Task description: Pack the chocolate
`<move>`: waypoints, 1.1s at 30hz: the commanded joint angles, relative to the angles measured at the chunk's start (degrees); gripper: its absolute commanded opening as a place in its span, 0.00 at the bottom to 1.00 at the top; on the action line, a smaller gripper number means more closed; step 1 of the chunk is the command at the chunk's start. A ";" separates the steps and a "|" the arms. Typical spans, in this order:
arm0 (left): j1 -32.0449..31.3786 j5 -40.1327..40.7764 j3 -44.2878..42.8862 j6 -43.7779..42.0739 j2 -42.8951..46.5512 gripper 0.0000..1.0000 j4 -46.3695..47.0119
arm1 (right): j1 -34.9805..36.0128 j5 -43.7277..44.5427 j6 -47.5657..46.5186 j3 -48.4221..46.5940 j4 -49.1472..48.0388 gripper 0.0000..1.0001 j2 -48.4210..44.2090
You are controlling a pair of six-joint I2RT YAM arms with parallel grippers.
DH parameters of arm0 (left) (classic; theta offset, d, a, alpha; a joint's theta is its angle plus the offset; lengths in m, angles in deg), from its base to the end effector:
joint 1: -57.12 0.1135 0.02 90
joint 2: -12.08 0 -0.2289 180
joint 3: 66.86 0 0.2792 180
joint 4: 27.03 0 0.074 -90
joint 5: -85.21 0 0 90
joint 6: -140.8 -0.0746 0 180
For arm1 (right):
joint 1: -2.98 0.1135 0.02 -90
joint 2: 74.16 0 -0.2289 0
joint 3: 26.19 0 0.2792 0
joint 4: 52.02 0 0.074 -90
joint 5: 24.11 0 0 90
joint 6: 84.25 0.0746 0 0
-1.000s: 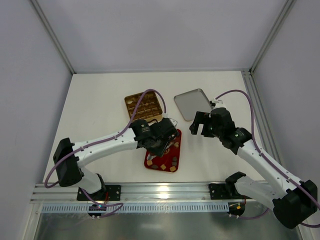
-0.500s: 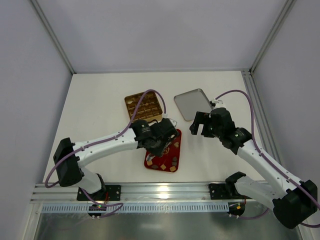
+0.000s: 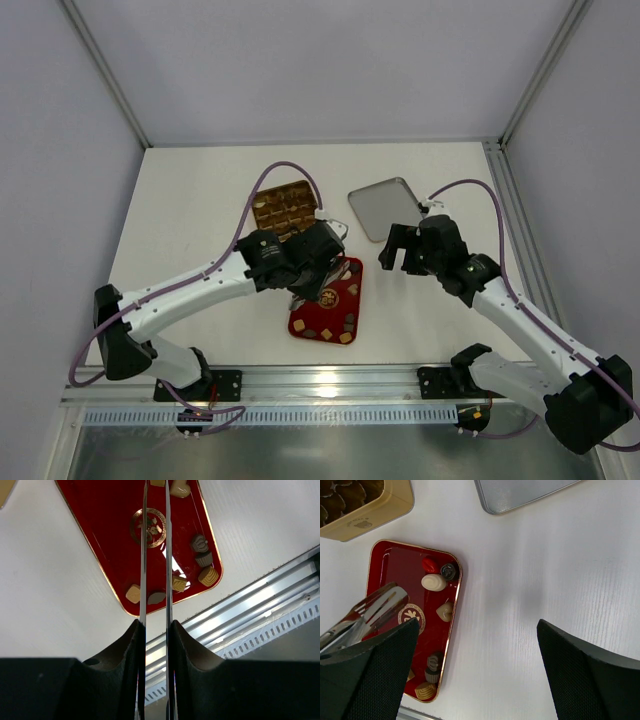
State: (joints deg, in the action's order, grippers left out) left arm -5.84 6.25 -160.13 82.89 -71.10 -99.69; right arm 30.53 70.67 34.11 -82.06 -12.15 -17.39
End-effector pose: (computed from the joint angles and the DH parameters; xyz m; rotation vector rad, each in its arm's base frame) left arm 0.1653 -0.2923 0.2590 0.6481 2.5834 -0.3055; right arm 0.2565 0.1268 0.2037 0.0606 2.3133 0.4116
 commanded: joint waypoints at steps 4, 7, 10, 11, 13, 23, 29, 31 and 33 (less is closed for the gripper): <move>5.82 2.31 -3.78 -2.03 3.63 0.16 -0.75 | 0.05 0.32 -0.76 -2.15 -1.71 1.00 0.88; 10.30 2.22 -5.18 -2.83 3.72 0.16 -0.31 | 0.05 0.15 -1.11 -2.50 -1.89 1.00 1.76; 16.19 1.26 -5.80 -4.06 3.11 0.16 1.35 | 0.13 -0.20 -1.29 -2.68 -2.50 1.00 2.29; 17.59 1.26 -6.06 -4.49 2.85 0.16 1.80 | 0.13 -0.21 -1.29 -2.68 -2.50 1.00 2.72; 21.20 1.17 -7.03 -4.94 1.53 0.16 3.11 | 0.13 -0.38 -1.46 -2.94 -2.59 1.00 2.99; 31.22 0.90 -13.27 -7.57 -7.35 0.15 5.49 | 0.13 -1.35 -2.08 -3.12 -3.12 1.00 3.96; 34.13 -0.76 -13.19 -8.19 -10.42 0.15 6.46 | 0.13 -1.70 -2.25 -2.86 -3.64 1.00 4.48; 34.57 -1.03 -12.75 -8.36 -10.95 0.15 6.90 | 0.13 -1.79 -2.34 -2.77 -3.91 1.00 4.66; 35.01 -1.29 -12.13 -8.37 -11.65 0.15 7.51 | 0.13 -2.05 -2.17 -2.77 -4.00 1.00 4.92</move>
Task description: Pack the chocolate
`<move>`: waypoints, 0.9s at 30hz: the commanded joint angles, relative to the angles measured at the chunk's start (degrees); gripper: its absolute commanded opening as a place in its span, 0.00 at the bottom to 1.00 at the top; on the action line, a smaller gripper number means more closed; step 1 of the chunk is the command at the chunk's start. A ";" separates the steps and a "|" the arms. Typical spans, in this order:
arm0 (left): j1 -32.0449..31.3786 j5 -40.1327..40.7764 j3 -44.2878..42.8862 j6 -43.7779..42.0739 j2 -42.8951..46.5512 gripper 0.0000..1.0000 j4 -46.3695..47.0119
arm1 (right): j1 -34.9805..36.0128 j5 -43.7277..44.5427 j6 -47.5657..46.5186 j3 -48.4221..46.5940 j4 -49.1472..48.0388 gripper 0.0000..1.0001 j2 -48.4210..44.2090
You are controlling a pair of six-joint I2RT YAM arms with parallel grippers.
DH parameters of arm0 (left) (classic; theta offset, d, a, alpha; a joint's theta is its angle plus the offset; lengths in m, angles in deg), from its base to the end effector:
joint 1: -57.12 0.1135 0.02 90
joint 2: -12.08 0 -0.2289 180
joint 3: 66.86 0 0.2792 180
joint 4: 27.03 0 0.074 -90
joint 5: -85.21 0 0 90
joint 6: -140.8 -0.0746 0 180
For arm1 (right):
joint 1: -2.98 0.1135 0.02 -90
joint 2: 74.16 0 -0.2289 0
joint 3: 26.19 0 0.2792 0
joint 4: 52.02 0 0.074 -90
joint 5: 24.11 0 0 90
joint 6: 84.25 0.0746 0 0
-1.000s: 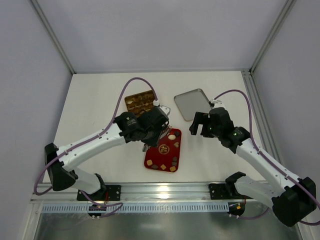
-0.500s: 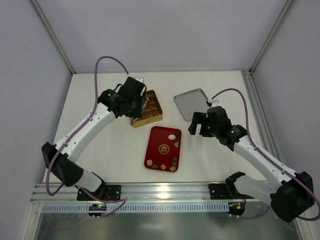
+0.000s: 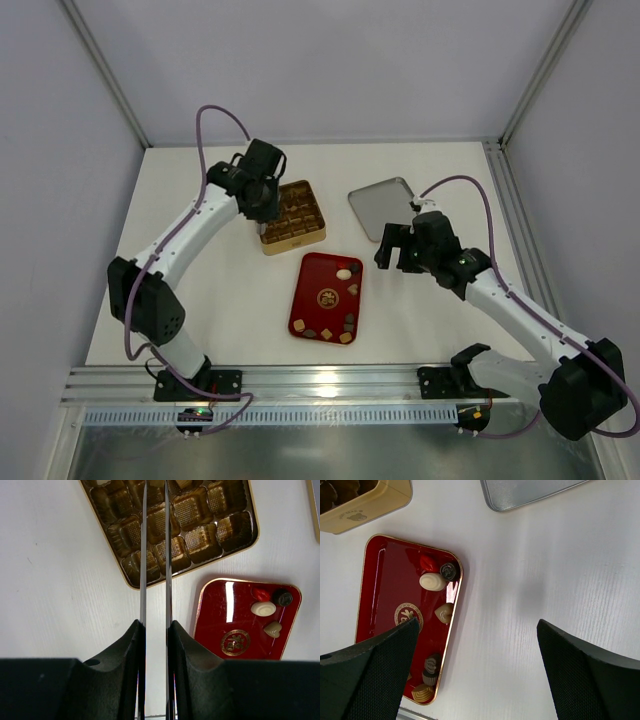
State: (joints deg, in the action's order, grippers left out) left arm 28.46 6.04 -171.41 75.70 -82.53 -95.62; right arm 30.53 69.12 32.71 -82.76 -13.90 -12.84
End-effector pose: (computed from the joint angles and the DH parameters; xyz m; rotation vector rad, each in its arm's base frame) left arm 0.3490 -0.1748 0.2641 0.0160 2.5695 -0.1074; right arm 0.2655 0.1337 0.1902 0.0168 2.3541 0.4112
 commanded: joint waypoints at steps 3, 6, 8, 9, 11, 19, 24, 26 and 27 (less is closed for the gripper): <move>1.33 -1.25 -0.32 -1.26 -0.93 0.16 3.89 | 0.13 -0.67 -0.77 -2.07 -2.34 1.00 0.47; 1.59 -1.16 -0.06 -1.53 -1.63 0.17 4.24 | 0.22 -0.50 -0.68 -2.07 -2.34 1.00 0.38; 1.77 -0.81 0.03 -1.70 -1.98 0.17 3.98 | 0.13 -0.50 -0.68 -1.98 -2.34 1.00 0.29; 1.86 -0.81 0.55 -1.70 -1.90 0.16 4.06 | 0.13 -0.50 -0.59 -1.98 -2.34 1.00 0.38; 1.86 -0.81 1.26 -1.70 -1.55 0.16 4.24 | 0.13 -0.50 -0.51 -1.89 -2.25 1.00 0.38; 1.86 -1.34 5.21 -1.35 1.00 0.17 4.68 | 0.05 -0.59 -0.15 -1.89 -2.51 1.00 0.82; 1.86 -1.34 6.71 -1.18 2.59 0.17 5.12 | 0.13 -0.59 -0.07 -2.07 -2.34 1.00 0.82; 1.86 -1.25 6.80 -1.44 2.59 0.17 5.12 | 0.13 -0.50 -0.07 -2.07 -2.25 1.00 0.73; 1.86 -1.42 6.71 -1.44 2.50 0.18 5.03 | 0.13 -0.33 -0.07 -2.07 -2.25 1.00 0.82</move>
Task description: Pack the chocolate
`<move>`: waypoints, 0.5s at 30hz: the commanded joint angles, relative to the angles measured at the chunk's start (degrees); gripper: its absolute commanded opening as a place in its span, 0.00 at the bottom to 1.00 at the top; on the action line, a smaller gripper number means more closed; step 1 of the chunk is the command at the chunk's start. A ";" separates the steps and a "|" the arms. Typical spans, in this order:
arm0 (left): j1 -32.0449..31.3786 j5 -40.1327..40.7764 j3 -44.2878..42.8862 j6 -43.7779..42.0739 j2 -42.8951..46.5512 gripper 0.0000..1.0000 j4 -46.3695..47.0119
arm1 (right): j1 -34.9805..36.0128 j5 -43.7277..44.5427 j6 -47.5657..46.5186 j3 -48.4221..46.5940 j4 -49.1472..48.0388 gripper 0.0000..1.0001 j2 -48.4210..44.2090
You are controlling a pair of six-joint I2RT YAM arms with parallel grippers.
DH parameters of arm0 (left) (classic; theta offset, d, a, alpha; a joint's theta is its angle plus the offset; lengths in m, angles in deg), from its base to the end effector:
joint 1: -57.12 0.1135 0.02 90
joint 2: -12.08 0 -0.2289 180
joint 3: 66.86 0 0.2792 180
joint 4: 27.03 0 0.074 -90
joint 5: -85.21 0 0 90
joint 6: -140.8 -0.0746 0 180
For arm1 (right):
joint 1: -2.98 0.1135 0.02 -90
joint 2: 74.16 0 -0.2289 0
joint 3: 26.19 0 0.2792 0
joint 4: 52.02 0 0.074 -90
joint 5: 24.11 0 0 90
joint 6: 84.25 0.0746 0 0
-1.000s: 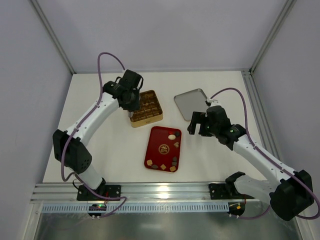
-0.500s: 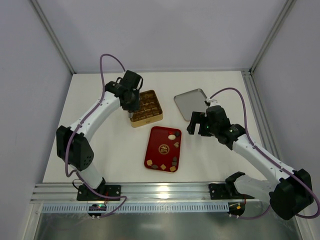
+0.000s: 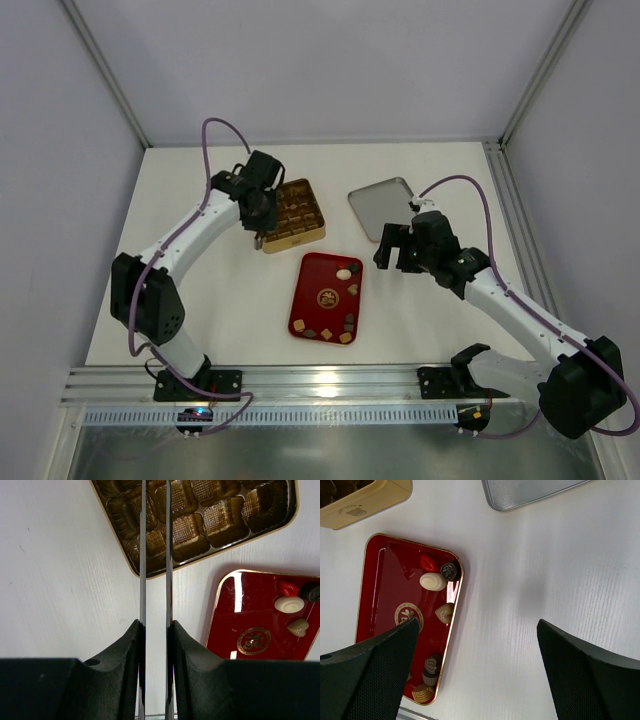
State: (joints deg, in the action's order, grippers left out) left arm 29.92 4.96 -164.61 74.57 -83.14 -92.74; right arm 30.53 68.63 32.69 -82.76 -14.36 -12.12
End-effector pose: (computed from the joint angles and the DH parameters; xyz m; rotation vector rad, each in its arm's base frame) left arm 0.3494 -0.1653 0.2221 0.0254 2.6473 -0.0677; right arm 0.2667 0.1351 0.1875 0.0119 2.3607 0.4182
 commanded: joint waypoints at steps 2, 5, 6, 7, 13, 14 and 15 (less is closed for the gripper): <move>0.39 -0.44 -0.27 -0.39 2.67 0.18 2.06 | 0.13 0.16 0.04 -2.07 -1.79 1.00 0.10; 0.39 -0.71 -0.35 -0.30 2.58 0.18 2.23 | 0.13 0.33 0.04 -2.07 -1.53 1.00 -0.17; 0.39 -0.88 -0.35 -0.30 2.67 0.19 2.23 | 0.13 0.33 0.04 -2.07 -1.44 1.00 -0.43; 0.39 -0.88 -0.44 -0.30 2.67 0.19 2.06 | 0.13 0.33 0.04 -2.07 -1.44 1.00 -0.43; 0.39 -0.97 -0.70 -0.30 3.20 0.23 1.97 | 0.13 0.33 0.13 -2.07 -1.17 1.00 -0.60; 0.39 -0.97 -0.70 -0.39 3.20 0.24 1.80 | 0.13 0.33 0.31 -2.07 -1.17 1.00 -0.61; 0.39 -1.06 -0.70 -0.48 3.29 0.25 1.88 | 0.13 0.33 0.22 -2.16 -1.17 1.00 -0.61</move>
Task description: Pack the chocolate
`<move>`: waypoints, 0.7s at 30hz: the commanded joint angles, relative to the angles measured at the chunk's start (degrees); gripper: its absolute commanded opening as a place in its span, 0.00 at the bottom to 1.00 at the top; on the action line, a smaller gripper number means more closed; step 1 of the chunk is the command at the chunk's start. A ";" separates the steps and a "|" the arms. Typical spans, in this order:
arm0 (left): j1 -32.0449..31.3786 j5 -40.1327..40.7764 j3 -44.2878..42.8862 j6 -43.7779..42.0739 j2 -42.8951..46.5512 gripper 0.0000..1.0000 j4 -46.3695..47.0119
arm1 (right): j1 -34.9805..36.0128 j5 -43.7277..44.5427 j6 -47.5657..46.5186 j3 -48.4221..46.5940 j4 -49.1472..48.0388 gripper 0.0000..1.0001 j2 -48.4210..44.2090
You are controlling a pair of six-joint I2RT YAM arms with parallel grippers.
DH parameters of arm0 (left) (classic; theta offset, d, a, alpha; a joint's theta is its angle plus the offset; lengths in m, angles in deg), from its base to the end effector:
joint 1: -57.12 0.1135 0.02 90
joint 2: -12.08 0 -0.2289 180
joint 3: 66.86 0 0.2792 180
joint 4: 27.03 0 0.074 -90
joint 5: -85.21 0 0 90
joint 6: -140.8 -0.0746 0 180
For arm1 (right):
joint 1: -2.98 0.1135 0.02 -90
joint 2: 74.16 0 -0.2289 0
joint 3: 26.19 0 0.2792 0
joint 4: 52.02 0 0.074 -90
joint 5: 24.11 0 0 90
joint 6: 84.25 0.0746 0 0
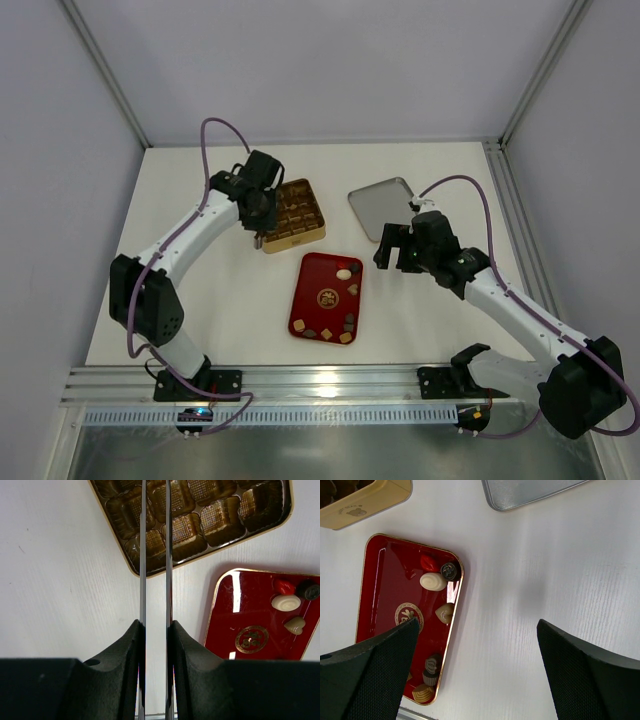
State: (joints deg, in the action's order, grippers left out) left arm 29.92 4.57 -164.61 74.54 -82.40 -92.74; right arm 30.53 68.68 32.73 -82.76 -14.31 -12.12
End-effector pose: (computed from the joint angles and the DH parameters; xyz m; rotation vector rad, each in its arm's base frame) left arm 0.3479 -0.1652 0.2268 0.0267 2.6381 -0.0832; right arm 0.2667 0.1350 0.1874 0.0131 2.3614 0.4172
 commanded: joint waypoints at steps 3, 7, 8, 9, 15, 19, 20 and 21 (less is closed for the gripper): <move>0.39 -0.67 -1.14 -0.72 2.54 0.28 1.62 | 0.13 0.20 0.26 -2.16 -1.22 1.00 -0.78; 0.39 -1.10 -1.58 -0.98 2.54 0.34 1.44 | 0.13 0.38 0.09 -2.16 -1.04 1.00 -0.96; 0.39 -1.10 -1.76 -0.98 2.63 0.37 1.36 | 0.13 0.38 0.09 -2.16 -1.13 1.00 -0.96; 0.39 -1.10 -1.76 -1.07 2.63 0.37 1.35 | 0.13 0.38 0.09 -2.16 -1.04 1.00 -1.04; 0.39 -1.19 -3.16 -1.07 3.77 0.38 0.74 | 0.13 0.38 0.09 -2.33 -1.04 1.00 -0.96; 0.39 0.73 -4.66 0.15 7.19 0.38 0.74 | 0.13 0.11 -0.26 -2.51 -1.39 1.00 -0.78; 0.48 1.44 -5.09 0.42 7.90 0.38 0.48 | 0.13 0.11 -0.44 -2.59 -1.48 1.00 -0.78; 0.74 3.27 -5.97 0.60 9.21 0.38 0.21 | 0.13 -0.15 -0.44 -2.68 -1.48 1.00 -0.69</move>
State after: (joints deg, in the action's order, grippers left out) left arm 29.97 4.68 -166.29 74.44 -79.10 -93.39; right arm 30.53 68.66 32.80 -82.85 -14.31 -12.14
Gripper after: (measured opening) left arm 0.380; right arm 0.996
